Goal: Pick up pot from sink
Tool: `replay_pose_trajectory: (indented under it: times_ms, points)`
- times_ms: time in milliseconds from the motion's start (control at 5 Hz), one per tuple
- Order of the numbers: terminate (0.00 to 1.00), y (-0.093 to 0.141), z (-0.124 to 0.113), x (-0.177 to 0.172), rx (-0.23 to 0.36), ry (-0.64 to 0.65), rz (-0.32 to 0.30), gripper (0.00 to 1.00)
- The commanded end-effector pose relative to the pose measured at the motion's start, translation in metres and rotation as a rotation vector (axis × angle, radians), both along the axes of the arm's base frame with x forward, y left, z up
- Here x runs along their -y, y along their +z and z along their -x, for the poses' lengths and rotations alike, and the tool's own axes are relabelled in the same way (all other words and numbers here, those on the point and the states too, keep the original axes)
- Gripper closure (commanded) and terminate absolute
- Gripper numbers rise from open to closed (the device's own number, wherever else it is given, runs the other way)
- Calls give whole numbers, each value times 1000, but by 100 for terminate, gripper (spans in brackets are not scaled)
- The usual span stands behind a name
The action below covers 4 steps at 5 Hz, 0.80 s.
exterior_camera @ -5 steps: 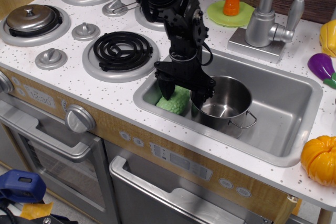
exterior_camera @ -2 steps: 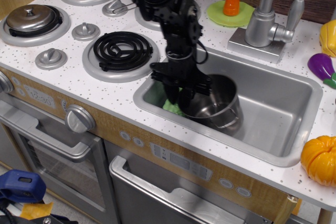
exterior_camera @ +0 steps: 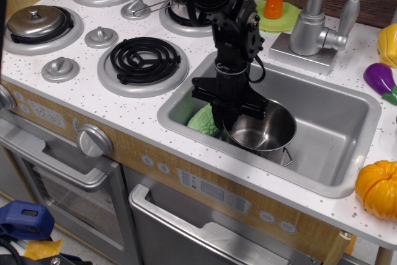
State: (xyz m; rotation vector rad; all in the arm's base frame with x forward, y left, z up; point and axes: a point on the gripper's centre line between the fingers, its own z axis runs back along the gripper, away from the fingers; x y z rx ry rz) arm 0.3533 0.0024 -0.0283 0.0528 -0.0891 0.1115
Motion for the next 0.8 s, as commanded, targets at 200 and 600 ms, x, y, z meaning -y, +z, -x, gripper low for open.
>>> replay_pose_trajectory:
  times_ms: [200, 600]
  points:
    - [0, 86, -28, 0, 133, 4, -64, 100]
    - [100, 113, -36, -3, 173, 23, -95, 100]
